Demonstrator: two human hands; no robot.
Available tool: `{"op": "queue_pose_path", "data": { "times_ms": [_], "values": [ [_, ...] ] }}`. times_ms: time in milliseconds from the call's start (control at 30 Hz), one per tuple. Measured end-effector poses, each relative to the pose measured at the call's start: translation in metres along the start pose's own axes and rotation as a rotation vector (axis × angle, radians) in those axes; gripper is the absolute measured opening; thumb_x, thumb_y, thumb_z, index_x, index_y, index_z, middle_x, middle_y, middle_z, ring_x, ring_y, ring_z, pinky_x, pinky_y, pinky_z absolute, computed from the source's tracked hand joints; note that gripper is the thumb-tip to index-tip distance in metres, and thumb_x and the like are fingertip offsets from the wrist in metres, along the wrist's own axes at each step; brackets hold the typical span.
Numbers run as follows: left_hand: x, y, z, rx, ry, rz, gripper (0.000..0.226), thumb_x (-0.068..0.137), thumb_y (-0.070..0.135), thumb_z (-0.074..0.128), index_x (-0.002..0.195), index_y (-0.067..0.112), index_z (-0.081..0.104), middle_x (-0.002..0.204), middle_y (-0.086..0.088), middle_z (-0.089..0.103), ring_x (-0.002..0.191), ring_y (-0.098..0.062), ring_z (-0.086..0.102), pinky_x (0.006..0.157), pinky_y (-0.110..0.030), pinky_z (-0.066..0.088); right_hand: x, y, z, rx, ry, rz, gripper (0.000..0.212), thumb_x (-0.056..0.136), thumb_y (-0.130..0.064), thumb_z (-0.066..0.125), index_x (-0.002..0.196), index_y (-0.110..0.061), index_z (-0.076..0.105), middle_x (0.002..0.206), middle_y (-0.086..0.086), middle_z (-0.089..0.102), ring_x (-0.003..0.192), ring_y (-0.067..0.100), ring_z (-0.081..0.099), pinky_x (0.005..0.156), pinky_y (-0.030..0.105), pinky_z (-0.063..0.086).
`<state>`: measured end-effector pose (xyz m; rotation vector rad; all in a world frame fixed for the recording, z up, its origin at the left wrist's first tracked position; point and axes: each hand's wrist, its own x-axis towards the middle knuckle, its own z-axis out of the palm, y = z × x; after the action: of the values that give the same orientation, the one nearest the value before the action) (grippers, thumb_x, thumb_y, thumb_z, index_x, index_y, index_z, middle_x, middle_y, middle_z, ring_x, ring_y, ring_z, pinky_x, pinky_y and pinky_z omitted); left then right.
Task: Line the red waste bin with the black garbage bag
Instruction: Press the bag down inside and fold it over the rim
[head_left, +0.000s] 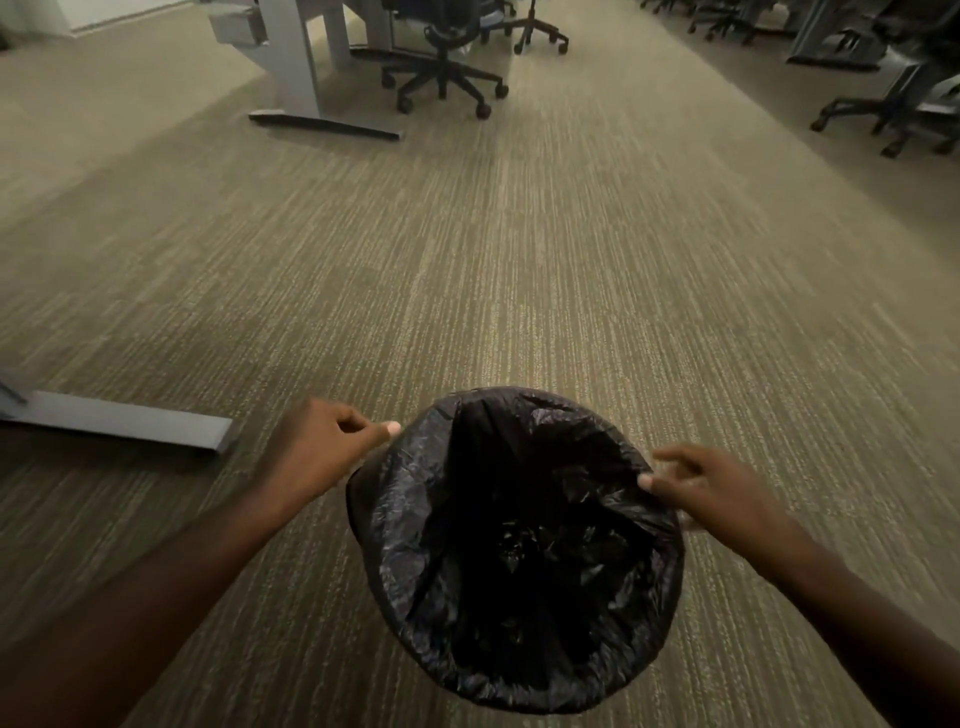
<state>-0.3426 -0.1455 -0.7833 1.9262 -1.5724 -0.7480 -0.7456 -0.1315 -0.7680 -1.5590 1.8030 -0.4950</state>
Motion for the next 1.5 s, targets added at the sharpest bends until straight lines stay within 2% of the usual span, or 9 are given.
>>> {"op": "queue_pose_path", "data": {
  "times_ms": [100, 200, 300, 567, 767, 933, 1133, 1267, 1500],
  "values": [
    [-0.012, 0.003, 0.008, -0.058, -0.133, -0.085, 0.038, 0.072, 0.053, 0.079, 0.066, 0.016, 0.076, 0.055, -0.004, 0.072, 0.051, -0.019, 0.071, 0.046, -0.034, 0.059, -0.022, 0.018, 0.006, 0.232, -0.054, 0.111, 0.04, 0.087, -0.021, 0.075, 0.126, -0.012, 0.067, 0.094, 0.013, 0.077, 0.086, 0.024, 0.076, 0.06, 0.033, 0.061],
    [-0.014, 0.002, 0.021, -0.03, -0.2, -0.089, 0.036, 0.076, 0.042, 0.08, 0.069, 0.006, 0.077, 0.065, -0.013, 0.075, 0.06, -0.025, 0.074, 0.048, -0.04, 0.061, -0.029, 0.024, 0.014, 0.35, -0.042, 0.159, 0.034, 0.089, -0.011, 0.071, 0.123, -0.008, 0.067, 0.091, 0.014, 0.079, 0.084, 0.028, 0.077, 0.062, 0.039, 0.062],
    [-0.011, -0.005, 0.029, -0.03, -0.156, -0.113, 0.037, 0.082, 0.027, 0.076, 0.074, -0.008, 0.07, 0.075, -0.029, 0.072, 0.064, -0.036, 0.071, 0.056, -0.046, 0.061, -0.029, 0.021, 0.021, 0.426, -0.012, 0.17, 0.027, 0.089, -0.004, 0.07, 0.115, -0.009, 0.067, 0.087, 0.01, 0.081, 0.076, 0.024, 0.079, 0.054, 0.033, 0.06],
    [-0.002, -0.04, 0.003, -0.098, -0.026, -0.212, 0.031, 0.083, 0.02, 0.075, 0.066, -0.005, 0.068, 0.061, -0.017, 0.064, 0.056, -0.024, 0.063, 0.055, -0.043, 0.059, 0.007, -0.029, 0.042, 0.369, -0.049, 0.025, 0.013, 0.089, -0.001, 0.069, 0.096, -0.011, 0.072, 0.068, 0.001, 0.078, 0.057, 0.009, 0.074, 0.046, 0.021, 0.054],
    [0.018, -0.069, -0.06, 0.035, 0.135, -0.23, 0.04, 0.082, 0.029, 0.075, 0.07, -0.009, 0.07, 0.06, -0.02, 0.06, 0.057, -0.024, 0.055, 0.055, -0.035, 0.043, 0.057, -0.096, 0.086, 0.296, -0.122, -0.05, 0.01, 0.088, -0.004, 0.069, 0.094, -0.01, 0.075, 0.079, 0.007, 0.08, 0.068, 0.02, 0.078, 0.059, 0.041, 0.064],
    [0.032, -0.1, -0.124, 0.087, 0.263, -0.291, 0.037, 0.082, 0.026, 0.075, 0.054, 0.006, 0.061, 0.057, -0.013, 0.052, 0.053, -0.019, 0.046, 0.055, -0.031, 0.028, 0.095, -0.169, 0.132, 0.289, -0.215, -0.094, 0.015, 0.089, 0.0, 0.066, 0.103, 0.005, 0.072, 0.101, 0.025, 0.076, 0.08, 0.031, 0.077, 0.059, 0.039, 0.062],
    [0.041, -0.142, -0.175, 0.089, 0.349, -0.413, 0.042, 0.08, 0.019, 0.077, 0.048, 0.006, 0.052, 0.049, -0.011, 0.049, 0.045, -0.022, 0.044, 0.046, -0.025, 0.028, 0.118, -0.236, 0.192, 0.202, -0.229, -0.16, 0.014, 0.089, -0.001, 0.067, 0.1, 0.007, 0.072, 0.084, 0.022, 0.072, 0.065, 0.029, 0.069, 0.055, 0.04, 0.06],
    [0.046, -0.16, -0.18, 0.046, 0.383, -0.469, 0.043, 0.079, 0.016, 0.079, 0.049, 0.009, 0.049, 0.054, -0.011, 0.049, 0.055, -0.022, 0.047, 0.053, -0.028, 0.03, 0.131, -0.252, 0.214, 0.13, -0.204, -0.173, 0.016, 0.089, -0.003, 0.069, 0.102, 0.005, 0.074, 0.092, 0.024, 0.076, 0.077, 0.038, 0.076, 0.069, 0.049, 0.064],
    [0.048, -0.179, -0.173, 0.054, 0.413, -0.535, 0.045, 0.077, 0.018, 0.082, 0.049, 0.007, 0.048, 0.054, -0.014, 0.054, 0.057, -0.026, 0.054, 0.06, -0.031, 0.039, 0.139, -0.259, 0.231, 0.081, -0.216, -0.159, 0.019, 0.088, -0.007, 0.074, 0.104, 0.003, 0.074, 0.092, 0.02, 0.076, 0.077, 0.033, 0.077, 0.069, 0.048, 0.065]
  ]
}}
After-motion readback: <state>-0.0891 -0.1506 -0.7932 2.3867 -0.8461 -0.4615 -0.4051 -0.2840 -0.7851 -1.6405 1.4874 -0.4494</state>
